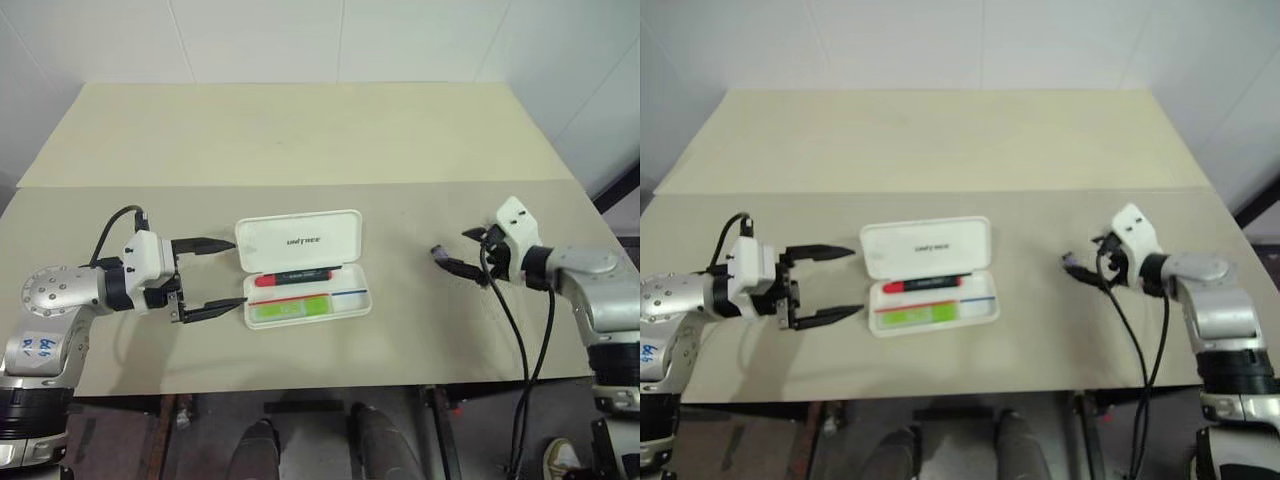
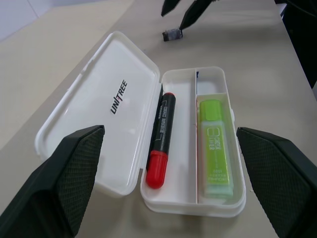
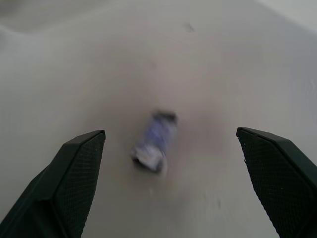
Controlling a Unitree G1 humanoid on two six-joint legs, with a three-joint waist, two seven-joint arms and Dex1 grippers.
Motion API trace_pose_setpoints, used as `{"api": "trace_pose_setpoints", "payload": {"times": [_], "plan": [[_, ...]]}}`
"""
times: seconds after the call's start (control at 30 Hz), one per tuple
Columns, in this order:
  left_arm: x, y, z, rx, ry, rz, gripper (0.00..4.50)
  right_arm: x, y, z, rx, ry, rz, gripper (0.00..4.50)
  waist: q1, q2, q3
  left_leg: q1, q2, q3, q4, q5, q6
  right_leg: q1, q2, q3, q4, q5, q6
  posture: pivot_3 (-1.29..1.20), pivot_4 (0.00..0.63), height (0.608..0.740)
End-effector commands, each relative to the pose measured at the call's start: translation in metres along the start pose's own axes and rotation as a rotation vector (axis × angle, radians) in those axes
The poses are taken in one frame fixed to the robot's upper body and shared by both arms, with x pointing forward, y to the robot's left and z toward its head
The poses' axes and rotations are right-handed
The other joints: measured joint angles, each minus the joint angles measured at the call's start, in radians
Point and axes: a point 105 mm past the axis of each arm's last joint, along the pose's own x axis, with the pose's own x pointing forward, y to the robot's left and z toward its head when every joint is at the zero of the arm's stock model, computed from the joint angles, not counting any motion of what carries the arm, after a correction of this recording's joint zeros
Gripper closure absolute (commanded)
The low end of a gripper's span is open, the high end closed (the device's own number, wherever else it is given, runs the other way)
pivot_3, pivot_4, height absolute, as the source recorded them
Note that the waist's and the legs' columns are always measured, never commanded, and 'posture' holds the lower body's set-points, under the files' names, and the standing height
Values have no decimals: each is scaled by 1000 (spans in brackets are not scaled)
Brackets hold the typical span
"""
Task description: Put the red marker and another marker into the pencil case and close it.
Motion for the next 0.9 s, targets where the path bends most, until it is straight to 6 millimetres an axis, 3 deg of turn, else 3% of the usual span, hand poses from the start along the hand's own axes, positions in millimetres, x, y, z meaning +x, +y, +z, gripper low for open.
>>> {"api": "trace_pose_setpoints", "payload": {"times": [0.03, 0.17, 0.5, 0.7, 0.9], "plan": [[0, 5, 6, 36, -11, 13, 0, -6, -12, 4, 28, -45, -140, 13, -1, 0, 0, 0, 0, 0, 0, 0, 0, 0, 0, 0, 0, 0, 0, 0, 150, 740], [2, 5, 7, 39, -15, 9, 0, -1, -14, -3, 82, -56, -210, 13, -1, 0, 0, 0, 0, 0, 1, 1, 1, 0, 0, 0, 0, 0, 0, 0, 150, 740], [1, 7, 8, 48, -17, 10, 0, 18, 7, 3, 135, -91, -176, 13, -2, 0, 0, 0, 0, 0, 1, 1, 1, 0, 0, 0, 0, 0, 0, 0, 150, 740], [-2, 7, 8, 51, -11, 17, 0, 18, 7, 8, 156, -92, -178, 13, -2, 0, 0, 0, 0, 0, 1, 1, 1, 0, 0, 0, 0, 0, 0, 0, 150, 740], [-3, 6, 6, 48, -9, 21, 0, 19, 20, 16, 181, -91, -159, 13, 0, 0, 0, 0, 0, 0, 1, 1, 1, 0, 0, 0, 0, 0, 0, 0, 150, 740]]}}
